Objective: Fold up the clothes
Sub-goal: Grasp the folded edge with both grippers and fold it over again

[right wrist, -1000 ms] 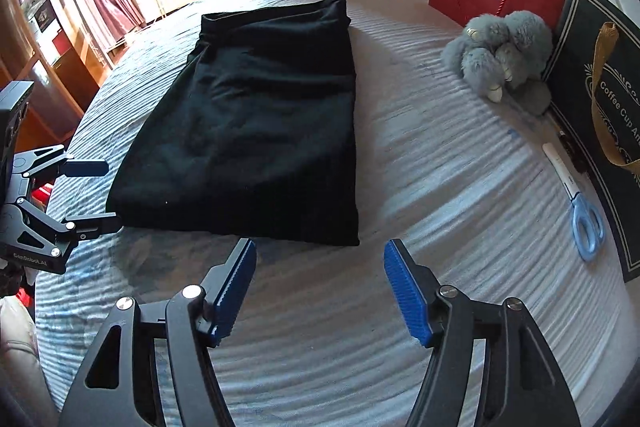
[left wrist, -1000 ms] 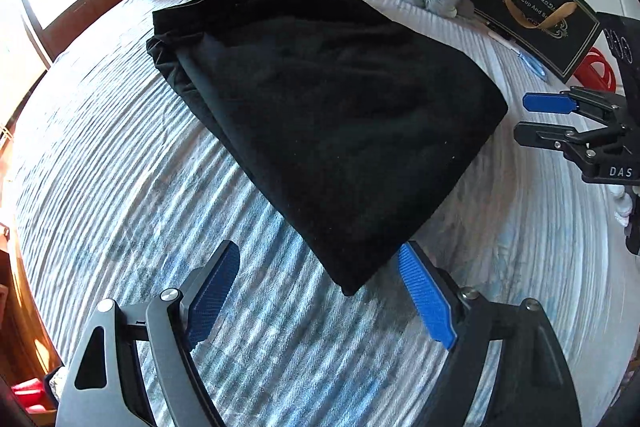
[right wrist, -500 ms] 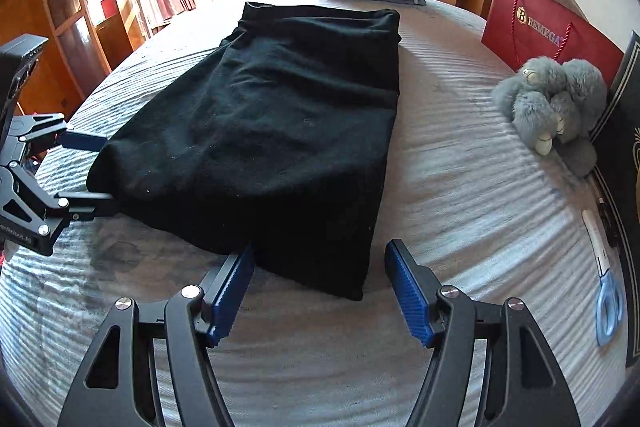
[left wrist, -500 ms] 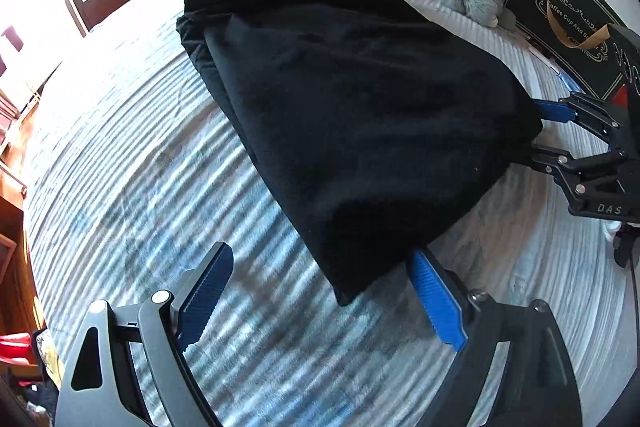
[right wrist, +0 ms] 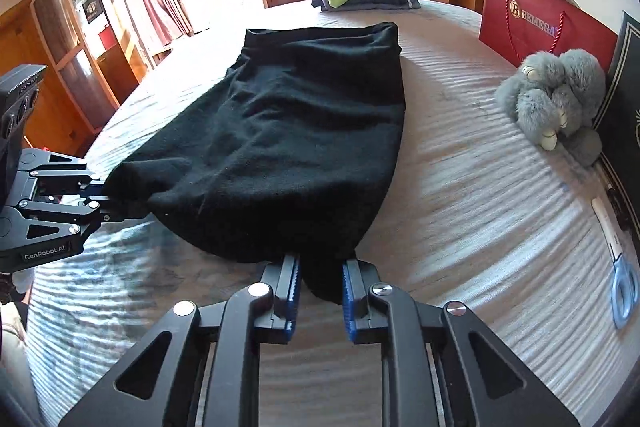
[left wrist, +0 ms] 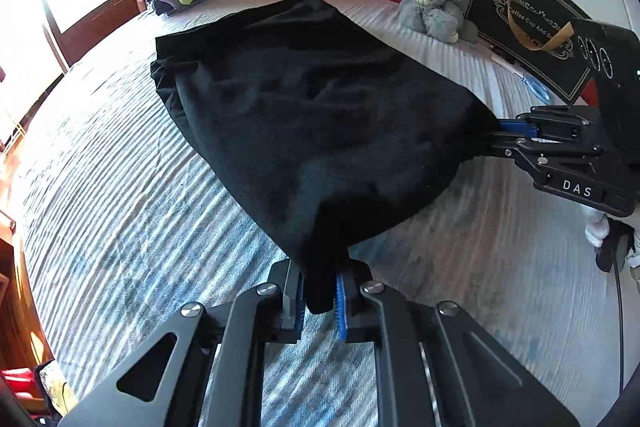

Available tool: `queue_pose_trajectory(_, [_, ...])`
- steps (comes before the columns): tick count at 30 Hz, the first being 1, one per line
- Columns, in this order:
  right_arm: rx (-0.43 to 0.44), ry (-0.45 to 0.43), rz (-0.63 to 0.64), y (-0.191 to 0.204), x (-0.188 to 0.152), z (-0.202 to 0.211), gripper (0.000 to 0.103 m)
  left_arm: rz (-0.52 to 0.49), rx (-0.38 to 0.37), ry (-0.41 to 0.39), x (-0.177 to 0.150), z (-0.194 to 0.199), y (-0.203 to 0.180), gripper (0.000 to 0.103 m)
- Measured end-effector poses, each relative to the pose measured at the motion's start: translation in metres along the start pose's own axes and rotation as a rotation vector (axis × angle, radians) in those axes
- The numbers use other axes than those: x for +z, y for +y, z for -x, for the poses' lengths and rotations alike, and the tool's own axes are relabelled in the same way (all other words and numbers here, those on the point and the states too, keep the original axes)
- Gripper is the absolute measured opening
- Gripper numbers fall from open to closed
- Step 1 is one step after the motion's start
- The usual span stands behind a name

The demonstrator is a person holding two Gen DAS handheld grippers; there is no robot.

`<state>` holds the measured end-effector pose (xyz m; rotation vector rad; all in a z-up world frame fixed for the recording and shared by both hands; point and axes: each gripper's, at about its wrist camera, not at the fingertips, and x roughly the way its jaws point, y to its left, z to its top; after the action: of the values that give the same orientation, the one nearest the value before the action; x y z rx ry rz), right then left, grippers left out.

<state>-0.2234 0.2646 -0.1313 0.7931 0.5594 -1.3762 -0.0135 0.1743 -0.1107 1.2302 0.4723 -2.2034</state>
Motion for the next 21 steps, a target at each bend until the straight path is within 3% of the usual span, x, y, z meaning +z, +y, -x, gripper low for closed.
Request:
queue_pose_trajectory(5, [0.108, -0.034, -0.062, 0.035, -0.007, 0.045, 0.013, -0.065, -0.08, -0.013, -0.011, 0.06, 0.023, 0.008])
queue_pose_trajectory(9, [0.105, 0.007, -0.074, 0.059, -0.011, 0.048, 0.013, -0.052, -0.135, 0.029, -0.011, 0.068, 0.047, 0.009])
queue_pose_trajectory(12, [0.081, -0.023, -0.087, 0.059, 0.01, 0.046, 0.013, -0.031, -0.166, 0.031, 0.002, 0.067, 0.065, 0.009])
queue_pose_trajectory(17, [0.012, -0.114, -0.087, 0.039, 0.083, 0.038, 0.013, -0.039, -0.164, -0.043, 0.075, 0.059, 0.095, 0.009])
queue_pose_trajectory(21, [-0.017, -0.11, -0.134, 0.011, 0.14, 0.001, 0.013, -0.035, -0.144, -0.03, 0.144, 0.019, 0.123, 0.009])
